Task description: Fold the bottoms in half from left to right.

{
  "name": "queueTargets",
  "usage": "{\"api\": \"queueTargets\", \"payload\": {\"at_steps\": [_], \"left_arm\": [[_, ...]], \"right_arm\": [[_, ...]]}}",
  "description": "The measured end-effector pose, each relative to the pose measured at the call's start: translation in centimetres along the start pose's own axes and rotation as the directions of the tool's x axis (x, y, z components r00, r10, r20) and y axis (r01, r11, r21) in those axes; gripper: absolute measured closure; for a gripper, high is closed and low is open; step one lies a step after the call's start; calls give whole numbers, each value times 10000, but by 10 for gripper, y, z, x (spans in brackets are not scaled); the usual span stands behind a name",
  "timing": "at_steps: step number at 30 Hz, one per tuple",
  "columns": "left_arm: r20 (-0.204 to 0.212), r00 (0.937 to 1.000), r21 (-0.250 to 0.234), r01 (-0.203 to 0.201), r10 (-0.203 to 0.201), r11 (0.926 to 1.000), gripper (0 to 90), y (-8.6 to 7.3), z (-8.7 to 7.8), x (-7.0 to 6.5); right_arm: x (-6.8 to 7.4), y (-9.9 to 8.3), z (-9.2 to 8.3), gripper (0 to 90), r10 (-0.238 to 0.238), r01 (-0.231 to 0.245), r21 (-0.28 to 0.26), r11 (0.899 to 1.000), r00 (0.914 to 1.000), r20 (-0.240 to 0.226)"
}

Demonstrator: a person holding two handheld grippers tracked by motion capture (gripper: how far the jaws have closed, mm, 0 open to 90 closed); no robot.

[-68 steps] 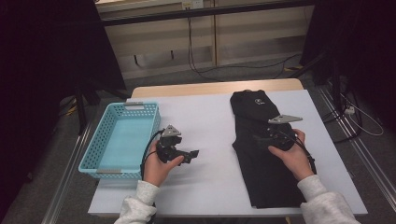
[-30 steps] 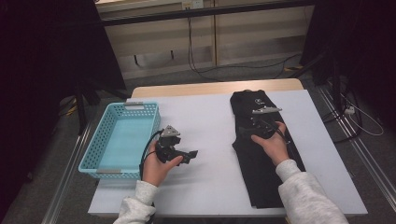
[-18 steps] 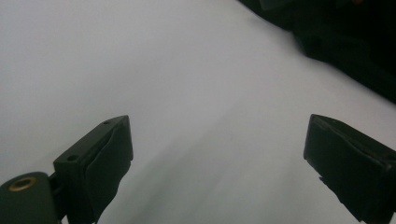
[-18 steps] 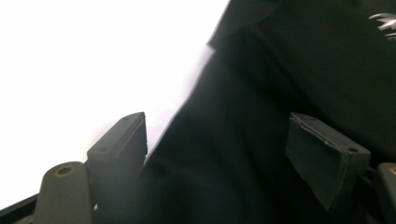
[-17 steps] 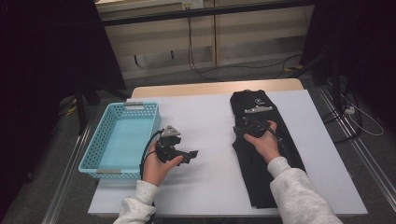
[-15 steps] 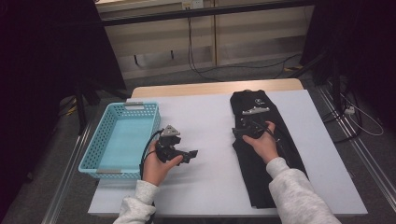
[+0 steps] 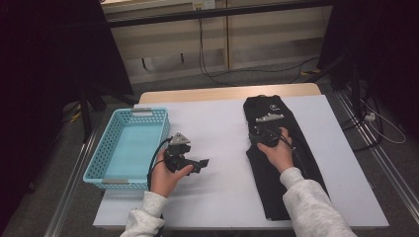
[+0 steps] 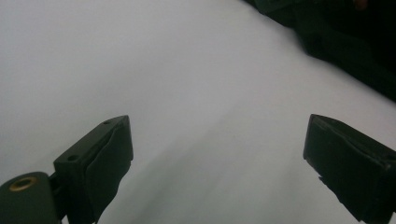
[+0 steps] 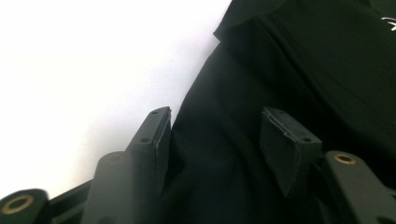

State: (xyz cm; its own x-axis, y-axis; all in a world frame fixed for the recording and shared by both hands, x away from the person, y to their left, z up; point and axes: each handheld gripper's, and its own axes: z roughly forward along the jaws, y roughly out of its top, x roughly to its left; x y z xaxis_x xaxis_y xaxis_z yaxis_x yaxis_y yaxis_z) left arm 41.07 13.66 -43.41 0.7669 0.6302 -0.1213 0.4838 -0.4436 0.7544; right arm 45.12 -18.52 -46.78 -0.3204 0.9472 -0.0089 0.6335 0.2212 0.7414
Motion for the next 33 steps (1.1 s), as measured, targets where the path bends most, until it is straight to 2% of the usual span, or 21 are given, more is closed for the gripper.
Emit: {"api": "queueTargets", "payload": {"at_steps": [3,7,8,9,10,13,15,17,19,25,28,31,33], "left_arm": [[6,10000,8,22,-22,10000,82,-1,-1,-1],[23,10000,-1,-42,42,10000,82,0,-1,-2],[55,9999,79,-139,138,9999,83,0,-2,-2],[32,10000,-78,7,-6,10000,83,1,-2,-3],[27,10000,-97,-71,71,9999,83,2,-3,-2],[12,10000,-123,35,-34,9999,83,1,-2,-2],[30,10000,14,39,-39,10000,83,1,-2,-2],[11,10000,-2,-87,87,10000,83,1,-1,-1],[60,10000,4,9,-9,10000,83,1,0,-3],[115,9998,66,-159,159,9999,84,3,0,-6],[-15,10000,25,-82,82,10000,84,2,-1,-6],[30,9999,-31,-98,98,9999,83,3,-2,-5],[21,10000,-40,-44,44,10000,83,2,-1,-6]], "right_arm": [[-2,1,0,511,100,-100,10,9999,9999,31],[-7,0,-1,683,531,-528,-110,9985,9982,294],[-9,-1,-1,703,590,-586,-156,9982,9978,303],[-9,-1,-1,717,603,-597,-204,9980,9977,298],[-9,-1,-1,720,578,-572,-192,9982,9978,331],[-9,-1,-1,742,584,-577,-184,9982,9976,382],[-9,-1,-1,750,617,-609,-230,9979,9973,386],[-10,-2,-1,758,582,-573,-238,9981,9976,384],[-11,-2,-1,782,675,-668,-235,9975,9971,349],[-16,-2,-1,830,1028,-1023,-267,9944,9945,180],[-16,-2,-1,836,1202,-1197,-258,9925,9926,164],[-15,-2,-1,836,1017,-1010,-262,9945,9945,248],[-17,-2,-1,838,1209,-1206,-292,9923,9926,113]]}}
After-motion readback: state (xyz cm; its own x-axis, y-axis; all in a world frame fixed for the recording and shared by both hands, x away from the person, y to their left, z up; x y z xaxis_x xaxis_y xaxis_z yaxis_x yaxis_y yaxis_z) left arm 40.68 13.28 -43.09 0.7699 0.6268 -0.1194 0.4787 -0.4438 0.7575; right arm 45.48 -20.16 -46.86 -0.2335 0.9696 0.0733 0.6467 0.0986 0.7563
